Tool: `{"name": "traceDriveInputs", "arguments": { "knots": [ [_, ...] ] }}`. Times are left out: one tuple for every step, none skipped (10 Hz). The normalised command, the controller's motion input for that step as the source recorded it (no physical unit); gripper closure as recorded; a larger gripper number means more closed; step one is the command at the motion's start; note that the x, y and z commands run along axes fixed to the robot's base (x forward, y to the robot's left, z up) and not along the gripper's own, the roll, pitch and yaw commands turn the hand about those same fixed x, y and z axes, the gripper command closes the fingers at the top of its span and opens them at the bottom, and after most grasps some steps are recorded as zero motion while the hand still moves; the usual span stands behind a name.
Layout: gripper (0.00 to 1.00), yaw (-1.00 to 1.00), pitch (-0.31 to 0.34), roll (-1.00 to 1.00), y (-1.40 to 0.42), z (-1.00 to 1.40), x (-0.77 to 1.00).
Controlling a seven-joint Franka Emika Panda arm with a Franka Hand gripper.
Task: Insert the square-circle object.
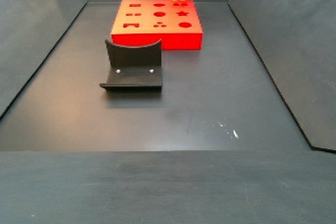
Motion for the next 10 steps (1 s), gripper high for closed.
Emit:
{"name": "traceDriveInputs", "arguments": {
  "knots": [
    [1.00, 0.00, -0.024, 0.00, 0.00, -0.14, 0.00],
    [1.00, 0.00, 0.000, 0.00, 0.00, -0.10, 0.02],
    [1.00, -0.02, 0.000, 0.03, 0.02, -0.08, 0.00],
    [1.00, -0.07, 0.000, 0.03, 0.00, -0.03, 0.03],
    [1.00, -0.07, 0.029, 0.07, 0.00, 0.00, 0.08],
    [1.00, -0.08, 0.053, 0.09, 0.00, 0.00, 0.11],
    [1.00, -0.11, 0.079, 0.10, 0.00, 0.00, 0.21],
    [1.00, -0.13, 0.079, 0.09, 0.00, 0.00, 0.14],
    [1.00, -0.11, 0.050, 0.07, 0.00, 0.00, 0.06],
    [1.00, -0.09, 0.037, 0.07, 0.00, 0.00, 0.00]
  ]
}}
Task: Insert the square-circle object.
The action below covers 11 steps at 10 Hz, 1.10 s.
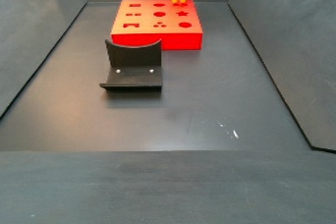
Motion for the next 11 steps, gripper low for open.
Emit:
{"name": "traceDriveInputs", "arguments": {
  "knots": [
    [1.00, -0.06, 0.000, 0.06, 0.00, -0.05, 0.00],
    [1.00, -0.06, 0.000, 0.06, 0.00, -0.07, 0.00],
    [1.00, -0.05, 0.000, 0.05, 0.00, -0.11, -0.01],
    [1.00, -0.04, 0.000, 0.02, 0.00, -0.15, -0.01],
    [1.00, -0.01, 0.000, 0.00, 0.00, -0.15, 0.00],
    [1.00, 0.00, 0.000, 0.01, 0.00, -0.19, 0.00],
    [1.00, -0.02, -0.003, 0.00, 0.00, -0.23, 0.00],
    [1.00, -0.05, 0.000, 0.01, 0.00, -0.23, 0.05],
    [1.00, -0.09, 0.000, 0.01, -0.01, -0.21, 0.13],
    [1.00, -0.11, 0.000, 0.06, 0.00, -0.15, 0.30],
    [1.00, -0.12, 0.004, 0.07, 0.00, -0.13, 0.26]
  ]
}}
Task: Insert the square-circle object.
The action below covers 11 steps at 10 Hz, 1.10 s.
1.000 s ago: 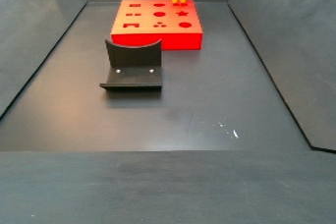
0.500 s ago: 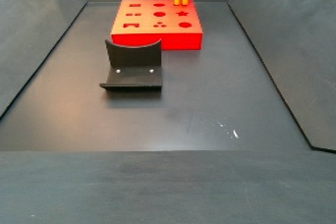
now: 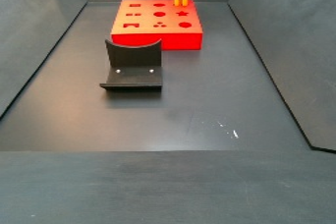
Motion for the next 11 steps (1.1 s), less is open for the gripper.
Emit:
{"name": "traceDriveInputs", "arguments": {
  "knots": [
    [1.00, -0.12, 0.000, 0.05, 0.02, -0.10, 0.00],
    [1.00, -0.11, 0.000, 0.04, 0.00, -0.13, -0.03],
    [1.00, -0.10, 0.000, 0.01, 0.00, -0.13, -0.05],
    [1.00, -0.09, 0.000, 0.02, 0.00, -0.21, -0.01],
    [1.00, -0.10, -0.004, 0.04, 0.00, -0.40, -0.02],
    [1.00, -0.11, -0.019, 0.01, 0.00, -0.57, 0.00],
    [1.00, -0.09, -0.024, 0.00, -0.01, -0.69, 0.00],
    [1.00, -0.09, -0.026, 0.00, 0.00, -0.71, 0.00],
    [1.00, -0.10, -0.019, 0.00, 0.00, -0.67, 0.00],
    [1.00, -0.10, -0.006, 0.03, -0.01, -0.59, 0.00],
    [1.00, -0.10, 0.000, 0.03, 0.00, -0.50, 0.00]
  ]
}}
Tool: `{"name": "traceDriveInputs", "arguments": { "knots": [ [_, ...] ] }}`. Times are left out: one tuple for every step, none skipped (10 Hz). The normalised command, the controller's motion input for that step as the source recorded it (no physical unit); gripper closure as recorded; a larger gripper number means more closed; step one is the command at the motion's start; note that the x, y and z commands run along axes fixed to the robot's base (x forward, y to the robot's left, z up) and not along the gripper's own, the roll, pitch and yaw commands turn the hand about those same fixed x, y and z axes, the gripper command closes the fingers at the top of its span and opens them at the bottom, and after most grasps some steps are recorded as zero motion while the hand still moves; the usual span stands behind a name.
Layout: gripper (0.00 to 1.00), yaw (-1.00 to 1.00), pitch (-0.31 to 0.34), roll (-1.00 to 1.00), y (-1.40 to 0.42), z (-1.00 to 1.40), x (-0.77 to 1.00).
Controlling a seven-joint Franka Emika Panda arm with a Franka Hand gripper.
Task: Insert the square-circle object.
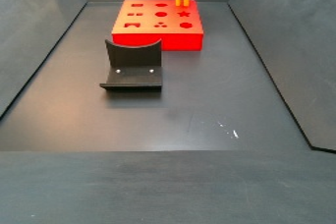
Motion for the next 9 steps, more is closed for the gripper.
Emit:
{"name": "traceDriveInputs", "arguments": {
  "knots": [
    [1.00, -0.13, 0.000, 0.02, -0.01, -0.58, 0.00],
    [1.00, -0.13, 0.000, 0.01, 0.00, -0.60, 0.00],
    [1.00, -0.12, 0.000, 0.00, 0.00, -0.68, 0.00],
    [1.00, -0.08, 0.000, -0.03, 0.00, -0.77, 0.00],
    [1.00, -0.06, 0.039, -0.05, 0.00, -0.89, 0.04],
    [1.00, -0.09, 0.083, 0.00, 0.00, -0.75, 0.11],
    [1.00, -0.11, 0.027, 0.02, 0.00, -0.49, 0.01],
    [1.00, 0.00, 0.004, -0.01, 0.04, -0.03, 0.00],
    [1.00, 0.00, 0.000, 0.00, 0.00, 0.00, 0.00]
  ]
}}
